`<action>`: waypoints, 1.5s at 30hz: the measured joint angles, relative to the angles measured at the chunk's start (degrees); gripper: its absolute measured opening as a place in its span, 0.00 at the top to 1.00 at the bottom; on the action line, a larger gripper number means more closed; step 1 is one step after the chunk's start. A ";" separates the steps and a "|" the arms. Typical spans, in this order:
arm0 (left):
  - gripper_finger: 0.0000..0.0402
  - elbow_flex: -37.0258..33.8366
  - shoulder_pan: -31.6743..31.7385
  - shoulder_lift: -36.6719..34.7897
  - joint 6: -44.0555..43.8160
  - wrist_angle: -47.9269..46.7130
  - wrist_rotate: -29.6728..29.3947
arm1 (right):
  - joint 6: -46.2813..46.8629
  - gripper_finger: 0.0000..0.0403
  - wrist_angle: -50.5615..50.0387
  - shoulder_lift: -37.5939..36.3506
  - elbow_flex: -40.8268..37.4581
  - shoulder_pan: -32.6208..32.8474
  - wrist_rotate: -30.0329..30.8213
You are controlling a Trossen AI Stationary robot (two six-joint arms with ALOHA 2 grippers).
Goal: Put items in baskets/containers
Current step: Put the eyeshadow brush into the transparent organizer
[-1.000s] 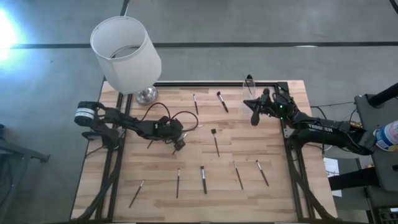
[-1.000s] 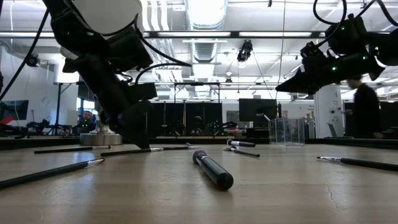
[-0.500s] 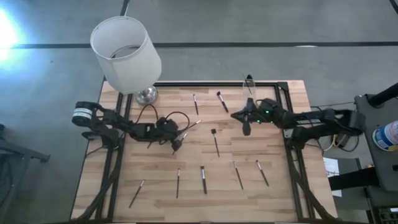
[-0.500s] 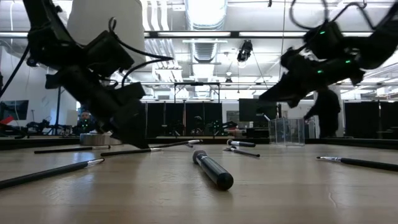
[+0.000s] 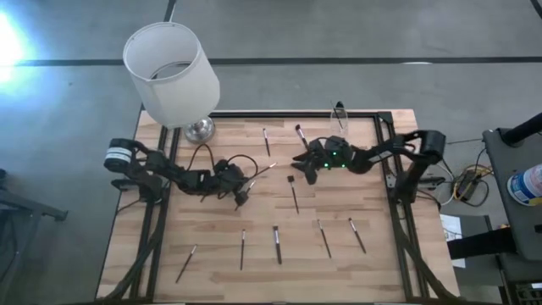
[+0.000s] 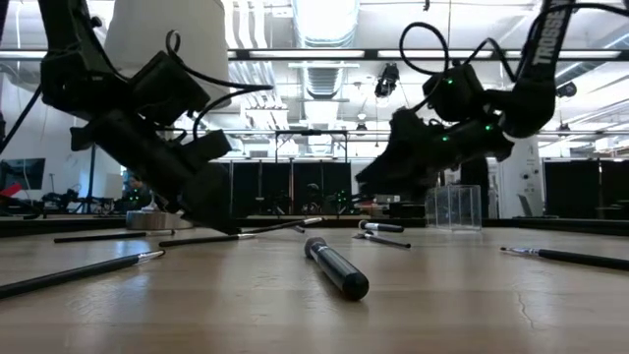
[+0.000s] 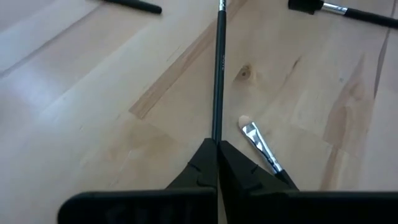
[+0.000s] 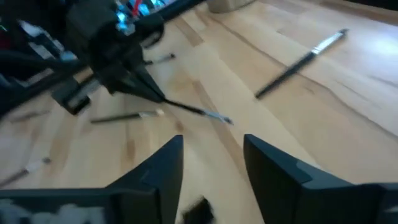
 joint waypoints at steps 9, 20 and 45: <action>0.99 -0.65 0.00 -0.01 0.16 2.38 -0.74 | 5.10 0.51 0.25 8.83 6.86 2.45 2.16; 1.00 -2.29 0.00 -0.19 -4.51 2.71 -0.93 | -6.93 0.51 -26.14 10.78 19.87 2.26 6.26; 0.89 2.64 3.30 -0.19 -2.32 -3.09 4.58 | -12.21 0.51 -28.76 10.14 22.44 2.28 6.31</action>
